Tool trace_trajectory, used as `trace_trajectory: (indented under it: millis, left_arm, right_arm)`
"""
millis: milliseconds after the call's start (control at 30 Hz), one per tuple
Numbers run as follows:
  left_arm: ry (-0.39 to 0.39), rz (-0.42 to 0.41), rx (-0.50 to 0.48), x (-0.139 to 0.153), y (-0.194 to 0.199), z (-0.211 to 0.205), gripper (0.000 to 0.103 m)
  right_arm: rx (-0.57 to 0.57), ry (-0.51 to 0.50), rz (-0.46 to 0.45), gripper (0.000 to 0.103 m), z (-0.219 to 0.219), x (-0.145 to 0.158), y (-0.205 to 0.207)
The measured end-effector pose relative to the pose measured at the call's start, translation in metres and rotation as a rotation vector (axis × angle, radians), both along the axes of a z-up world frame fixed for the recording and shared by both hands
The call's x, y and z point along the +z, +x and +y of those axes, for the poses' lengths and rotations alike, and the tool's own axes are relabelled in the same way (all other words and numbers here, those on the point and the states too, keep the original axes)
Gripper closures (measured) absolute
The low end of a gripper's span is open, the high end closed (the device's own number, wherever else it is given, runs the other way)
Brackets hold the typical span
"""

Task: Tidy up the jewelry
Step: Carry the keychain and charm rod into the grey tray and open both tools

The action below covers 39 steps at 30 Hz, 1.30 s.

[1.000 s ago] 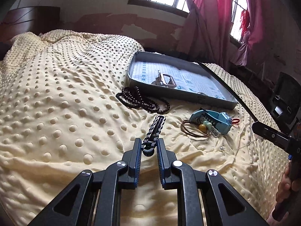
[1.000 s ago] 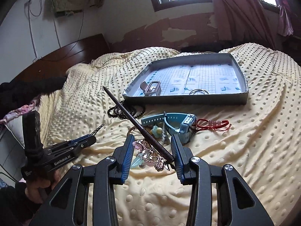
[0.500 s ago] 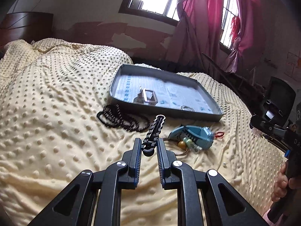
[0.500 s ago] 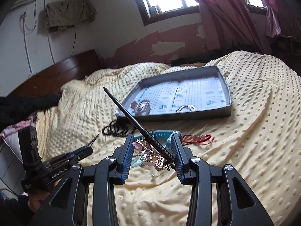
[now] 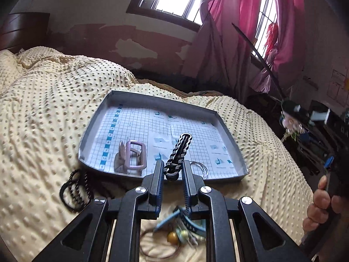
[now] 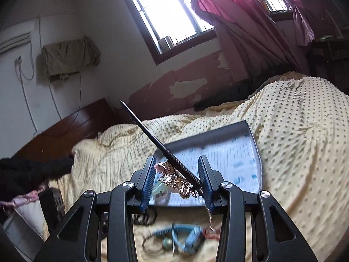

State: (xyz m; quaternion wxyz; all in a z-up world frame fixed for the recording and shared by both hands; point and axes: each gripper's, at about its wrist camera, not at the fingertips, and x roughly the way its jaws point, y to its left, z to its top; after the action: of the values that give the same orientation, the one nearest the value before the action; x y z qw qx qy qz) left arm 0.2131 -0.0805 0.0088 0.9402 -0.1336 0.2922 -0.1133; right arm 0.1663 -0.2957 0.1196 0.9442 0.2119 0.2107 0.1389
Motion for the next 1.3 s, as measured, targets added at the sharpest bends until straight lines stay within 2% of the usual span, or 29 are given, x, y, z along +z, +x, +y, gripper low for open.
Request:
trace_trajectory:
  millis: [200,367,567,700,967,1000,1100,1167,1233,1300]
  left_arm:
    - [0.042,0.047,-0.018,-0.016,0.05,-0.018,0.088]
    - [0.073,0.085,-0.029,-0.03,0.082,-0.033,0.088]
    - [0.093,0.17,-0.017,-0.049,0.102,-0.049,0.088]
    - [0.097,0.232,-0.029,-0.062,0.105,-0.058,0.087]
    - [0.071,0.292,-0.046,-0.064,0.11,-0.052,0.086]
    - [0.067,0.297,-0.045,-0.063,0.109,-0.051,0.084]
    - [0.045,0.285,-0.03,-0.056,0.104,-0.044,0.067]
    - [0.023,0.259,-0.021,-0.048,0.098,-0.041,0.042]
    - [0.002,0.226,-0.012,-0.04,0.09,-0.038,0.036]
    - [-0.014,0.192,-0.004,-0.031,0.081,-0.034,0.029]
  right_arm:
    - [-0.015,0.021,0.028,0.067,0.002,-0.017,0.068]
    - [-0.022,-0.019,0.135,0.067,-0.001,-0.054,0.096]
    - [-0.048,-0.081,0.272,0.067,-0.012,-0.096,0.112]
    - [-0.042,-0.129,0.322,0.067,-0.013,-0.12,0.112]
    - [-0.04,-0.175,0.305,0.067,-0.02,-0.125,0.11]
    - [-0.038,-0.182,0.298,0.067,-0.022,-0.125,0.107]
    - [-0.035,-0.19,0.273,0.067,-0.026,-0.12,0.102]
    - [-0.046,-0.187,0.255,0.064,-0.033,-0.114,0.096]
    - [-0.058,-0.188,0.226,0.056,-0.039,-0.106,0.089]
    - [-0.073,-0.199,0.203,0.053,-0.044,-0.097,0.08]
